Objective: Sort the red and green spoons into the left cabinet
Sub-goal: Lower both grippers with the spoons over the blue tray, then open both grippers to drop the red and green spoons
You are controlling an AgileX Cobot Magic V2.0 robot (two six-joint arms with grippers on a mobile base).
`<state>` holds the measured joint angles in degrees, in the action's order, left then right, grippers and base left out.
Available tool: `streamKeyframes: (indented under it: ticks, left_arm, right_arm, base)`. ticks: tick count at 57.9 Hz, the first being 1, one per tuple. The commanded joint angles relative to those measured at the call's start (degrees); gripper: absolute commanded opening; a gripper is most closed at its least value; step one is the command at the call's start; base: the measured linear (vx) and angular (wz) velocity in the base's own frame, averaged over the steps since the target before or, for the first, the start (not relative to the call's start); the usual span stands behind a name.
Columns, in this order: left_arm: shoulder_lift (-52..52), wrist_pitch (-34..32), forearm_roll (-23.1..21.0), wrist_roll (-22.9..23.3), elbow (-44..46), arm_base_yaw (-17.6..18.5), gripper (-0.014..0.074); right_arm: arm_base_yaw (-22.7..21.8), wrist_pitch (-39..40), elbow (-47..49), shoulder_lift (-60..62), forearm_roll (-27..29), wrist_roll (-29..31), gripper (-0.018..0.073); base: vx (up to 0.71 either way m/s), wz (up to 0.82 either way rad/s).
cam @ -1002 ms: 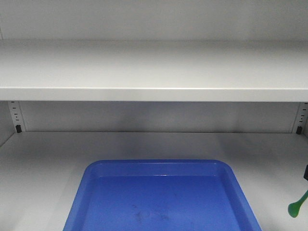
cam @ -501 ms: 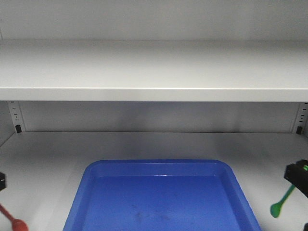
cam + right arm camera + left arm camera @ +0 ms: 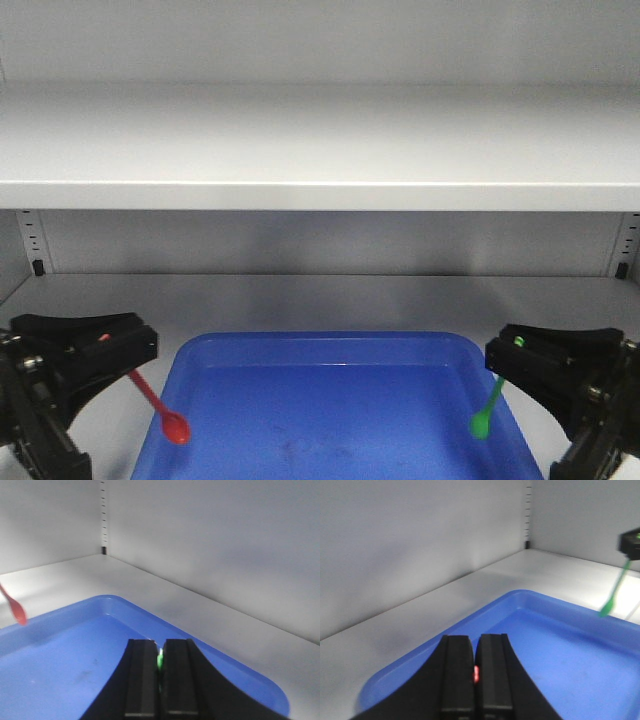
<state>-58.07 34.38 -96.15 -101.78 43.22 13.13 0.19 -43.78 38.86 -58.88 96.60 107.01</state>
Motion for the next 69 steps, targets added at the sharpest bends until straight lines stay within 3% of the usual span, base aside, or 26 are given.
streamKeyframes:
  ticks: [1,13,23,38,46,61,69]
  left_arm:
    - [-1.64,5.54,-7.13,-1.08,3.07,0.21,0.0]
    - [-8.75,7.15,-7.13,0.28,7.33,3.02,0.0]
    - [-14.47,6.1,-7.13,0.23,11.5,6.11,0.0001]
    - [-17.01,-1.52,-7.13,1.4,13.46,6.88,0.0049]
    - [-17.34,-2.06,-7.13,1.81,13.46,6.88,0.017]
    - [-17.34,-1.65,-7.13,3.25,13.51,6.88,0.0505]
    - [-17.34,-1.65,-7.13,3.25,14.26,6.88,0.0603]
  right_arm:
    - [0.0,-4.4,3.63,-1.99,5.7,0.77,-0.0004]
    - [0.0,-10.83,8.05,-9.37,5.7,0.77,-0.0004]
    - [0.0,-11.81,11.13,-14.13,5.7,0.72,-0.0004]
    - [0.0,-10.64,13.64,-16.77,5.7,0.45,0.0057]
    - [0.0,-10.86,13.64,-17.91,5.7,0.24,0.017]
    - [0.0,-11.2,13.64,-18.1,5.7,-0.85,0.0559]
    - [0.0,-11.13,13.64,-17.99,5.7,-2.45,0.0698]
  base:
    - [0.0,0.0]
    - [0.0,0.0]
    - [0.0,0.0]
    - [0.0,0.0]
    - [0.0,0.0]
    - [0.0,0.0]
    - [0.0,0.0]
